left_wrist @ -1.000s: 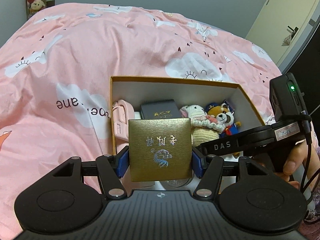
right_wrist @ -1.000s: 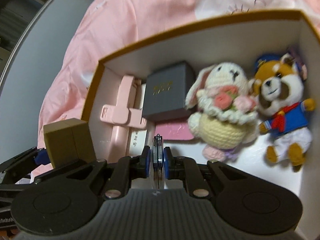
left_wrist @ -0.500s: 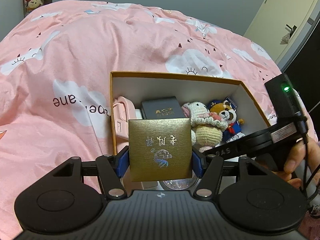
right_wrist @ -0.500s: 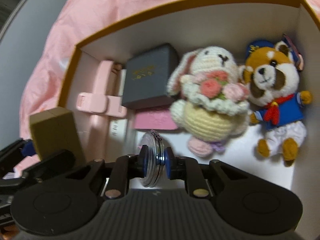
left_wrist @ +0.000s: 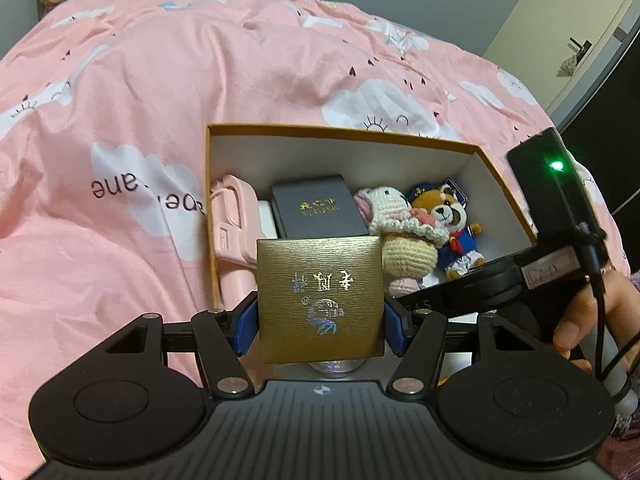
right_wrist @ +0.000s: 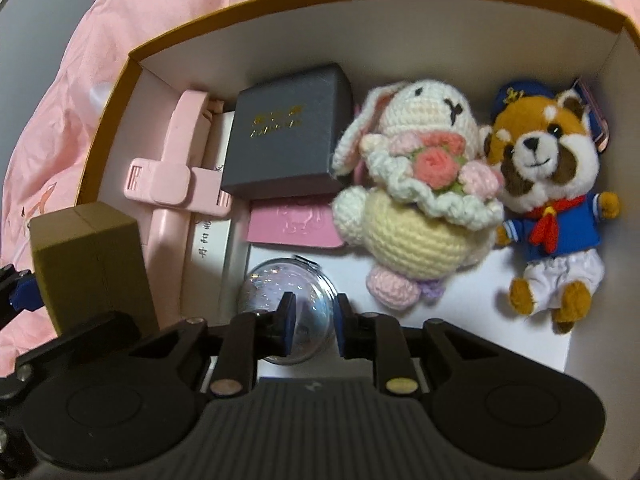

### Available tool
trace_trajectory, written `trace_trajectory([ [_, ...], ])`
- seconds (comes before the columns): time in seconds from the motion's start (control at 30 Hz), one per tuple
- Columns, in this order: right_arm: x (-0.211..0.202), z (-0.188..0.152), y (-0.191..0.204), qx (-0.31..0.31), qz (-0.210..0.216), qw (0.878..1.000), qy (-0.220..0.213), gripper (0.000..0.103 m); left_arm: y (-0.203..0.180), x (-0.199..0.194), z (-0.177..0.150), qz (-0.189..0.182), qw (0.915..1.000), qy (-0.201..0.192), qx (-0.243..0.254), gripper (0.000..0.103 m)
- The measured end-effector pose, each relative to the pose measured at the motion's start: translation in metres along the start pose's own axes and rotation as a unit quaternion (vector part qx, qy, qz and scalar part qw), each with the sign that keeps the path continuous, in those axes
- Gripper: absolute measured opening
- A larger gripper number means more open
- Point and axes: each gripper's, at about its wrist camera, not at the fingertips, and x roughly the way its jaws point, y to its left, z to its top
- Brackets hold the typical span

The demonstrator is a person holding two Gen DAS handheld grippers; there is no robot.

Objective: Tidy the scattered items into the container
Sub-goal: 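Lower the compact into the box and open the right tool, then lower the gold box beside the pink wallet and open the left tool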

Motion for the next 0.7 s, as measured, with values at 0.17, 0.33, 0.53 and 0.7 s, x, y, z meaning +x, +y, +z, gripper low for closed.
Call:
trace_trajectory([
  [0.17,-0.015,-0.008,-0.004,-0.027,-0.005,0.999,-0.022,0.024,-0.003,0.013,0.006,-0.005,0.9992,0.037,-0.014,0.071],
  [0.33,-0.033,-0.024,-0.018,-0.050,0.003,0.998,-0.033,0.030,-0.015,0.030,0.012,0.007,0.9975,0.069,-0.014,0.071],
  [0.53,-0.040,-0.036,-0.041,-0.029,0.010,0.999,-0.031,0.034,-0.032,0.038,0.020,0.031,0.9952,0.093,-0.012,0.071],
  [0.7,-0.037,-0.042,-0.055,-0.010,0.015,0.999,-0.031,0.036,-0.049,0.050,0.022,0.059,0.9931,0.101,0.016,0.071],
])
